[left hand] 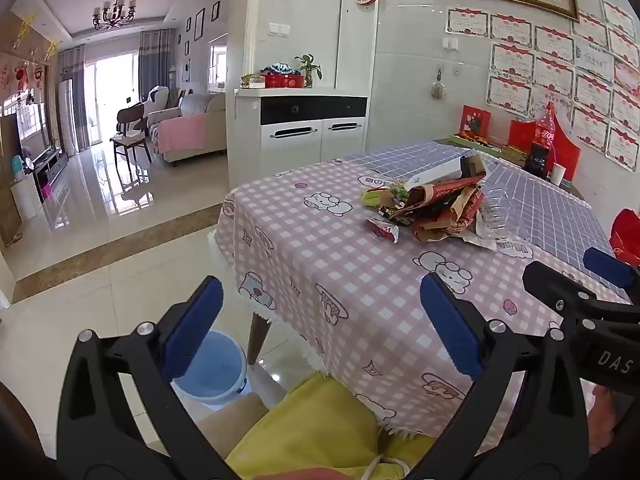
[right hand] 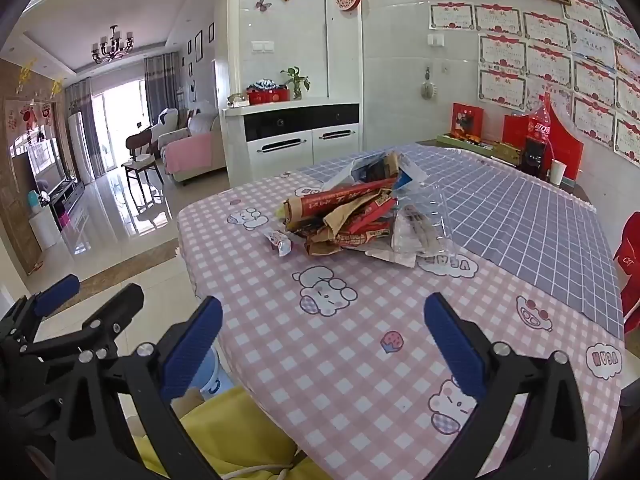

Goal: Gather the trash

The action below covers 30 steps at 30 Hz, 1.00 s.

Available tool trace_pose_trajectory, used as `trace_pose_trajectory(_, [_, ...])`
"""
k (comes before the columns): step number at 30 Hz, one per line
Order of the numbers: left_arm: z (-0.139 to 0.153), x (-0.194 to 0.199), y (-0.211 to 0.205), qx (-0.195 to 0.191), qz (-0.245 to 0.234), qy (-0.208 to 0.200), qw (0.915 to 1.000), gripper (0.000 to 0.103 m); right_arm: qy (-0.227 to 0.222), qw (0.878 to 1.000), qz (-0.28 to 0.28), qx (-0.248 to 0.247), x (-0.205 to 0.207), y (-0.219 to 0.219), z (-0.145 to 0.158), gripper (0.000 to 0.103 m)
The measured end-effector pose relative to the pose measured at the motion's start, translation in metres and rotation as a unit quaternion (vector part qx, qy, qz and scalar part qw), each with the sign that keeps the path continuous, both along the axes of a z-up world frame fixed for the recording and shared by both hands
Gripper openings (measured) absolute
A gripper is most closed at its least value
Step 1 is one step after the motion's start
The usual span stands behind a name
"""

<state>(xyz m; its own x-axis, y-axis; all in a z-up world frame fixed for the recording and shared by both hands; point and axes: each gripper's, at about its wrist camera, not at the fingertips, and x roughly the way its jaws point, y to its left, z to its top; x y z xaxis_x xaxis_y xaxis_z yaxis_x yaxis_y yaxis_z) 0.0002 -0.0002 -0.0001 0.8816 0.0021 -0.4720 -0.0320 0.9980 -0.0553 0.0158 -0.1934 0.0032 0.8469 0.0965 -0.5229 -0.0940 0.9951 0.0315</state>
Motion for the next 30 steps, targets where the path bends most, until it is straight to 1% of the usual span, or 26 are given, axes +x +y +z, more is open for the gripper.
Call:
trace_pose_trajectory(6, [0.000,0.000,0.000,0.000,0.000,0.006,1.0000,0.097,0.002,1.000,0.000,0.002,0.000,0.000,0.000,0.099])
trace_pose_trajectory(11, [0.005,-0.003,0.001,0.000,0.008,-0.001,1.0000,0.097,-0.001,1.000,0.003,0.002,0.001,-0.002,0.000,0.099])
trace_pose_trajectory(16, [0.007,-0.009,0.005,0.000,0.019,-0.019,0.9996,0.097,-0.010,1.000,0.021,0.010,-0.001,0.004,-0.002,0.099])
trace_pose_trajectory(23, [0.008,-0.010,0.007,0.001,0.024,-0.020,0.9995,0.097,-0.016,0.999,0.029,0.031,0.001,0.003,0.002,0.099])
trace_pose_trajectory(30, [0.011,-0.012,0.008,-0.001,0.026,-0.025,0.9993,0.097,-0.029,0.998,0.041,0.032,-0.002,0.007,0.007,0.099])
